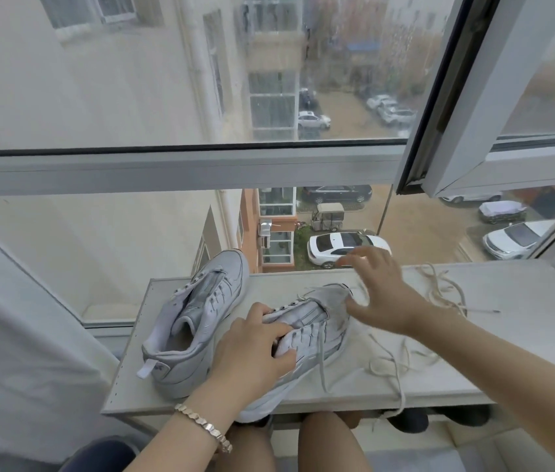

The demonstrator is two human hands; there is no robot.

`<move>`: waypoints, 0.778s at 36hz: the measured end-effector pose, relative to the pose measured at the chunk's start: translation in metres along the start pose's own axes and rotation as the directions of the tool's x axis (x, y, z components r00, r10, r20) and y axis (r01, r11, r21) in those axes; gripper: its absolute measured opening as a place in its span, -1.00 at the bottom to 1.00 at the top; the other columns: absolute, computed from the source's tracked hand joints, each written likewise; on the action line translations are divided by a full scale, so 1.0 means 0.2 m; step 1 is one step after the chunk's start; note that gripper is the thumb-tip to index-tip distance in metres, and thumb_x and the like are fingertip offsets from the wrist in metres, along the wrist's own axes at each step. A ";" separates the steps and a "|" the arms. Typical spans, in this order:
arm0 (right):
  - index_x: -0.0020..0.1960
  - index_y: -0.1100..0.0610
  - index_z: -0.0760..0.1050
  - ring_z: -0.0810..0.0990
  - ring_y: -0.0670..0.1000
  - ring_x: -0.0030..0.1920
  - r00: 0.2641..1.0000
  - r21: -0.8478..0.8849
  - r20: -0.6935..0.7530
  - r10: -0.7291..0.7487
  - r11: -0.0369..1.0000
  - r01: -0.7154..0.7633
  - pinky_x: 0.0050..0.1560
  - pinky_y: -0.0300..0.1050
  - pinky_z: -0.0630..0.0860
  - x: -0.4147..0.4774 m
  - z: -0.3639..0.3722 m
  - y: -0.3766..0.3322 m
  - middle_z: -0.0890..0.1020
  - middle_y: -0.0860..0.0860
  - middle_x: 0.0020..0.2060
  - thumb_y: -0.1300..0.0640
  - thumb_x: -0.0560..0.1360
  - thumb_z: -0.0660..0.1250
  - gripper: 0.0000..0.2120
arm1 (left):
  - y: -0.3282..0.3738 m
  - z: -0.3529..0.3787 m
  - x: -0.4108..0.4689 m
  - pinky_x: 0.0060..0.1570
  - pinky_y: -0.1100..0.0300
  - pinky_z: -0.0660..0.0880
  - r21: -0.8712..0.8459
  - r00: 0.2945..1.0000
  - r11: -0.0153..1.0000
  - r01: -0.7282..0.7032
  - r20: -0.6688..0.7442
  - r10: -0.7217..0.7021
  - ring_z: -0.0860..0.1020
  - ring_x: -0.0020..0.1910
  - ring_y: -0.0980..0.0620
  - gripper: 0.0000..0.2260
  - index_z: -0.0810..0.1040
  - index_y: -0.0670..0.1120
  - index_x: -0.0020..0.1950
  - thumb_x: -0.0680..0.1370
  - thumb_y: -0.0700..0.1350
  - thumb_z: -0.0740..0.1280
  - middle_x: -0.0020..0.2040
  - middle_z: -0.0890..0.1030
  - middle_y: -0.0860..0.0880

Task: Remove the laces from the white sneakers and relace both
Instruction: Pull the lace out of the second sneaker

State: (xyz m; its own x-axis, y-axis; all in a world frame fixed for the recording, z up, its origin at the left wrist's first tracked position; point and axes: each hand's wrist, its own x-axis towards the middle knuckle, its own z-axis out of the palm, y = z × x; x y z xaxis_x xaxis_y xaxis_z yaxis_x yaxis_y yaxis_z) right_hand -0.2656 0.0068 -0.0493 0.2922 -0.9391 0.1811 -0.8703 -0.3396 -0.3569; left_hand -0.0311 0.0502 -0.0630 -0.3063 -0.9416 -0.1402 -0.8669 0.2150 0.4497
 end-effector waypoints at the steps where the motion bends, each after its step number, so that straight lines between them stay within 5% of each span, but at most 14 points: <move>1: 0.17 0.08 0.49 0.33 0.09 0.21 0.996 -0.010 -0.039 -0.076 0.997 0.076 0.26 0.04 0.18 -0.02 0.01 -0.04 0.43 0.08 0.15 0.14 0.36 0.40 -0.62 | 0.00 0.00 0.00 0.01 0.14 0.42 -0.001 1.000 1.000 0.003 0.001 -0.003 0.39 0.07 0.05 -0.81 0.54 0.15 0.08 0.50 0.08 0.24 0.22 0.26 0.16; 5: -0.10 0.11 0.65 0.57 0.15 -0.05 0.965 -0.116 -0.025 -0.260 0.960 0.256 -0.05 0.07 0.51 -0.09 0.06 -0.13 0.58 0.08 -0.11 0.20 0.32 0.51 -0.84 | 0.00 0.00 0.00 0.02 0.12 0.43 -0.002 1.000 1.000 0.005 0.007 -0.005 0.39 0.08 0.05 -0.80 0.54 0.17 0.10 0.50 0.10 0.25 0.23 0.26 0.15; 14: 0.08 0.08 0.60 0.53 0.02 0.00 0.992 -0.033 0.113 -0.061 0.997 0.065 -0.07 -0.21 0.34 -0.06 0.11 -0.14 0.56 -0.05 0.01 0.01 0.55 0.26 -0.78 | 0.01 -0.01 -0.01 0.02 0.16 0.41 0.002 1.000 1.000 -0.002 0.010 0.002 0.38 0.09 0.06 -0.78 0.52 0.18 0.13 0.51 0.11 0.24 0.24 0.25 0.16; 19: -0.05 0.17 0.58 0.54 0.05 -0.09 0.950 -0.033 0.293 0.106 0.994 -0.101 -0.10 -0.10 0.40 -0.01 0.08 -0.12 0.60 0.05 -0.07 0.01 0.54 0.28 -0.77 | 0.02 -0.01 -0.01 0.01 0.16 0.41 0.004 1.000 1.000 -0.009 0.008 0.009 0.37 0.09 0.05 -0.78 0.52 0.19 0.14 0.51 0.11 0.24 0.21 0.26 0.15; 28: -0.07 0.08 0.47 0.36 -0.06 -0.11 0.921 0.011 0.383 0.071 0.997 -0.081 -0.11 -0.23 0.22 -0.01 0.07 -0.12 0.37 -0.07 -0.10 -0.04 0.50 0.32 -0.82 | 0.01 0.00 0.00 0.01 0.15 0.41 0.008 1.000 1.000 -0.008 -0.002 0.008 0.37 0.08 0.04 -0.76 0.52 0.18 0.14 0.50 0.13 0.25 0.20 0.26 0.14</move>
State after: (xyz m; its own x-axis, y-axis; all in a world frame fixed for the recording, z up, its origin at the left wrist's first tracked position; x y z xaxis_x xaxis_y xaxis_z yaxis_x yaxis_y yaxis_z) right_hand -0.2389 0.0171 -0.0547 0.3591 -0.9096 -0.2092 -0.8867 -0.2626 -0.3805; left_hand -0.0322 0.0505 -0.0628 -0.3123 -0.9403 -0.1353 -0.8675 0.2243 0.4439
